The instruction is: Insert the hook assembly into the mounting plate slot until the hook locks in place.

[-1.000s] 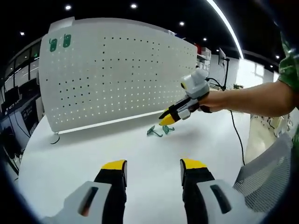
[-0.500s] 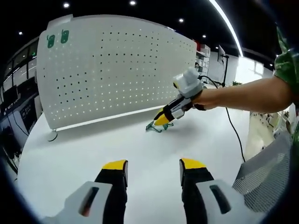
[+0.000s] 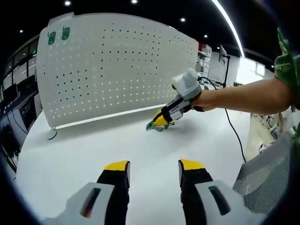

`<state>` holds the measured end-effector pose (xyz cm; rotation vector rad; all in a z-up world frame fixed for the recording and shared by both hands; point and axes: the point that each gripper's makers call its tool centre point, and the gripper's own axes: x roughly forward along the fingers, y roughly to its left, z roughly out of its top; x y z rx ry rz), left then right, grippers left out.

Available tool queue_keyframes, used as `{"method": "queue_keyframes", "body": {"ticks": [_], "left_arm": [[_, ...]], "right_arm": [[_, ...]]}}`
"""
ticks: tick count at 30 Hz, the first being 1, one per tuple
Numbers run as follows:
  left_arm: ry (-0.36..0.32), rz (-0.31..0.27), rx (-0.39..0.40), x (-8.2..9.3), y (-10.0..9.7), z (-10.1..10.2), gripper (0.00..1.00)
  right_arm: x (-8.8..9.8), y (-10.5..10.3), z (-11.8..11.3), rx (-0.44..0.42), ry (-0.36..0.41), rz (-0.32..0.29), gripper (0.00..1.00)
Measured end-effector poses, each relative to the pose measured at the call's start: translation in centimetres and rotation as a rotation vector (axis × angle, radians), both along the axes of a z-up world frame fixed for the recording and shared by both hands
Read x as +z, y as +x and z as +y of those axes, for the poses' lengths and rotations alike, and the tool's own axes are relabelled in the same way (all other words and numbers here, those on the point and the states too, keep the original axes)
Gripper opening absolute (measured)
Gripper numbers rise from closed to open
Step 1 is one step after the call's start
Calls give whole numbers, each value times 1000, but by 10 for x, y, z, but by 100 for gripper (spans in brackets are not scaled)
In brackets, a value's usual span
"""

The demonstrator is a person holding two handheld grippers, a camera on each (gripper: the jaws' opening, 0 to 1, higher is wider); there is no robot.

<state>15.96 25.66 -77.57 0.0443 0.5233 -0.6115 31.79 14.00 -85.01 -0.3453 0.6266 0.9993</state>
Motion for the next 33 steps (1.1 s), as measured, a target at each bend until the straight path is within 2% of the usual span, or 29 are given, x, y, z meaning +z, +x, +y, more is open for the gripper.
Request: {"method": "queue_keyframes", "body": {"ticks": [14,18,25,33], "left_arm": [[0,6,4,-1,0,2,41],[0,8,3,-1,0,2,41],[-1,12,1,-2,0,1,41],[-1,15,2,-3,1,2,40]], "right_arm": [[-1,-1,5,44,-10,-27,4],[-1,-3,6,39,-2,-13,5],[-1,-2,5,45,1,-25,7],[-1,-14,8,81,-13,-13,5]]}}
